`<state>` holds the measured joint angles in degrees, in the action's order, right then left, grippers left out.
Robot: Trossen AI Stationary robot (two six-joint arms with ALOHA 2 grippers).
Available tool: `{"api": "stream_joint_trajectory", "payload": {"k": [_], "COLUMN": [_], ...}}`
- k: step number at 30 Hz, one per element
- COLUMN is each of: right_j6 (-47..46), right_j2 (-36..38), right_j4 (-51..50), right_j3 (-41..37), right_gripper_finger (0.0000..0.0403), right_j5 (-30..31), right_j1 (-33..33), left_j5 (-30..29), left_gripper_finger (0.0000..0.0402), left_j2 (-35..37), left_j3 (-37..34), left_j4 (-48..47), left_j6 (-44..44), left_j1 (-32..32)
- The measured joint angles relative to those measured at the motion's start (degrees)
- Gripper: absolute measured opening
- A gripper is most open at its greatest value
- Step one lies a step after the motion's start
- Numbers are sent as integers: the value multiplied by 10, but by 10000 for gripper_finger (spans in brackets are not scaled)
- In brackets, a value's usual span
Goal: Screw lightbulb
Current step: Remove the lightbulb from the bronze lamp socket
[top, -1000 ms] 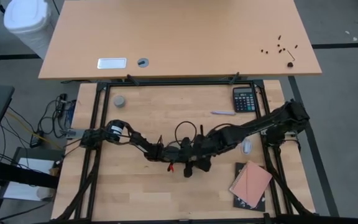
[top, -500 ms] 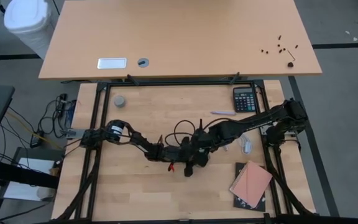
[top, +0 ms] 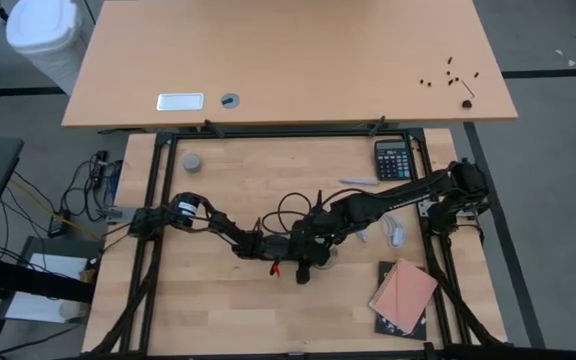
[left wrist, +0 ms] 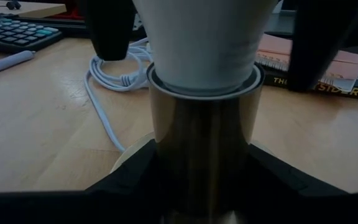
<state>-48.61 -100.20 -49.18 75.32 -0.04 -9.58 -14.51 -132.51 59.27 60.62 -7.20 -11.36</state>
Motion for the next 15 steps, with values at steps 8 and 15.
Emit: {"api": "stream_joint_trajectory", "payload": {"k": [8, 15], "right_j6": [2, 6], "right_j2": [0, -1], "right_j4": [4, 4], "right_j3": [0, 3], "right_gripper_finger": [289, 253], "right_j5": [-7, -15], "right_j1": [0, 0], "left_j5": [0, 0], "left_gripper_finger": [188, 188], "left_j2": [0, 0], "left_j3": [0, 0], "left_j4": [-1, -1], "left_j6": [-3, -5], "left_j1": [0, 0]}}
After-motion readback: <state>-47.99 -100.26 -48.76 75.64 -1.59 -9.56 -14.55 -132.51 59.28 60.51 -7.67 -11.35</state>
